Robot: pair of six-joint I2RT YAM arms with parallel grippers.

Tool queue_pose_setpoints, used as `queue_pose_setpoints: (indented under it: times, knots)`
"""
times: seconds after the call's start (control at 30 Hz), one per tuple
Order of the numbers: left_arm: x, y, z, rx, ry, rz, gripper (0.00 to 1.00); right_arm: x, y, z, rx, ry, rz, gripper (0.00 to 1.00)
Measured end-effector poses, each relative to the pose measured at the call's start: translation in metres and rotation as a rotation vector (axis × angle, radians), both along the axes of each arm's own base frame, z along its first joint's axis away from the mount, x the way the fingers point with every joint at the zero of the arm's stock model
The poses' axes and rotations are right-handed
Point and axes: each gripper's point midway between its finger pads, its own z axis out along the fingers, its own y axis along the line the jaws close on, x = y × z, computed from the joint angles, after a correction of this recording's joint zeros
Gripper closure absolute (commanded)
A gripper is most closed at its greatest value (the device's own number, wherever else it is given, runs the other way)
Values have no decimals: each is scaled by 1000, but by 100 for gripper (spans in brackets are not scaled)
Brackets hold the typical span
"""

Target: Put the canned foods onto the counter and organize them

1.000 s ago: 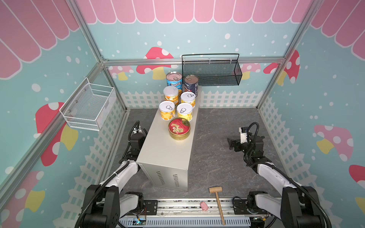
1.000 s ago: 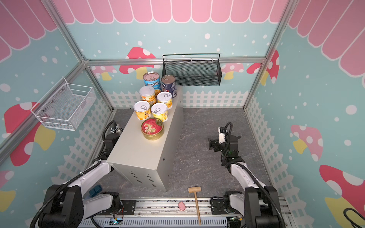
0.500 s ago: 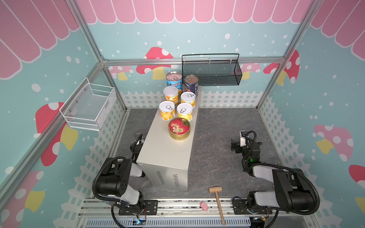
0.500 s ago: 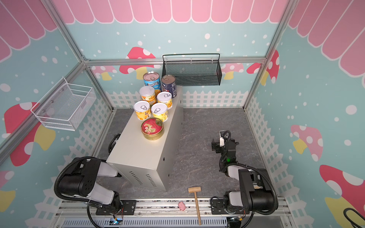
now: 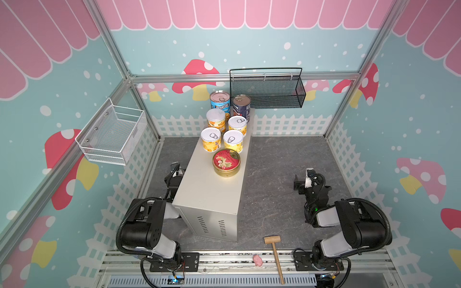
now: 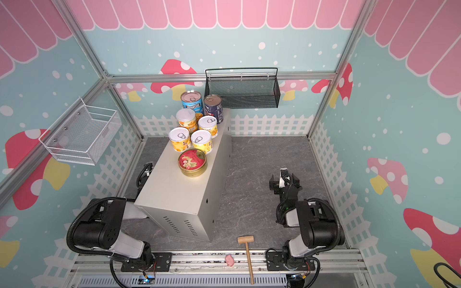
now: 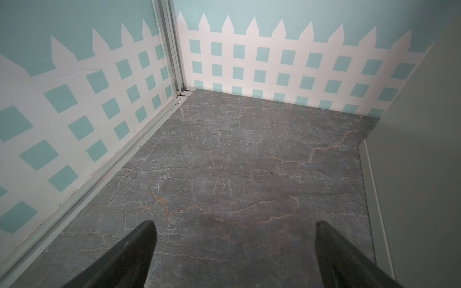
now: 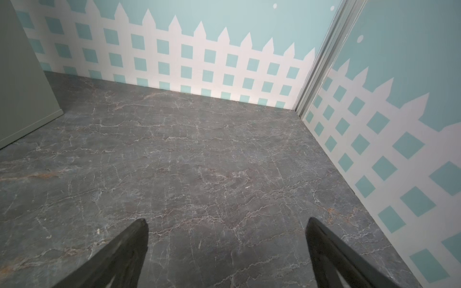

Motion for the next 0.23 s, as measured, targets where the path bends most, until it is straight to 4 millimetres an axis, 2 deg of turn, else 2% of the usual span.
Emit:
queue_pose_setpoints:
  times: [0.23]
  knots:
    - [0,-1,-2,5,10,-7,0,1,-1,11,0,-43,-8,1]
